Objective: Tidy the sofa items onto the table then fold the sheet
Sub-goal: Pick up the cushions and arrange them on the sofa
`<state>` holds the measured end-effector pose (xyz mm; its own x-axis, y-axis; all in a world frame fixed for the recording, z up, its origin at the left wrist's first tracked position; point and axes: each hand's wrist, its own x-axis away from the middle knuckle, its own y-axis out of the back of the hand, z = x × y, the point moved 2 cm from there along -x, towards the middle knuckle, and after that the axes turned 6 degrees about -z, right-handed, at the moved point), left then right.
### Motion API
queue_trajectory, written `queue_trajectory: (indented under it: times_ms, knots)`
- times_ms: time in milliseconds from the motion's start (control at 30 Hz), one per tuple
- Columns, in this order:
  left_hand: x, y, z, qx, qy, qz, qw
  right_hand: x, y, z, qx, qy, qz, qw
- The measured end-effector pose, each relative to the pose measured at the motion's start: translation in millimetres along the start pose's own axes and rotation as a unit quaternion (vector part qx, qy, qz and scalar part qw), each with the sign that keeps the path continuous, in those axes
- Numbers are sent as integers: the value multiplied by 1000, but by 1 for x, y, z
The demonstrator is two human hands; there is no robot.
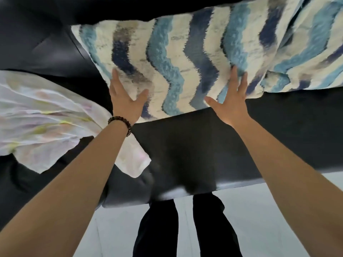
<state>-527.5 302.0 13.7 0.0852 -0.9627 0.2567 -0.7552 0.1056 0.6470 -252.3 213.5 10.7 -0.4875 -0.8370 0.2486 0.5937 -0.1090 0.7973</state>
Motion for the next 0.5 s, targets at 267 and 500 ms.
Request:
queue_trajectory:
  times_ms: [267,500]
  knots:
    - [-38,-17,31,162,187,-19,969,-17,-29,-20,-123,-174,-72,974]
    - [-28,-29,-15,205,-11,-37,978,-22,-34,-38,-223,-241,-106,939]
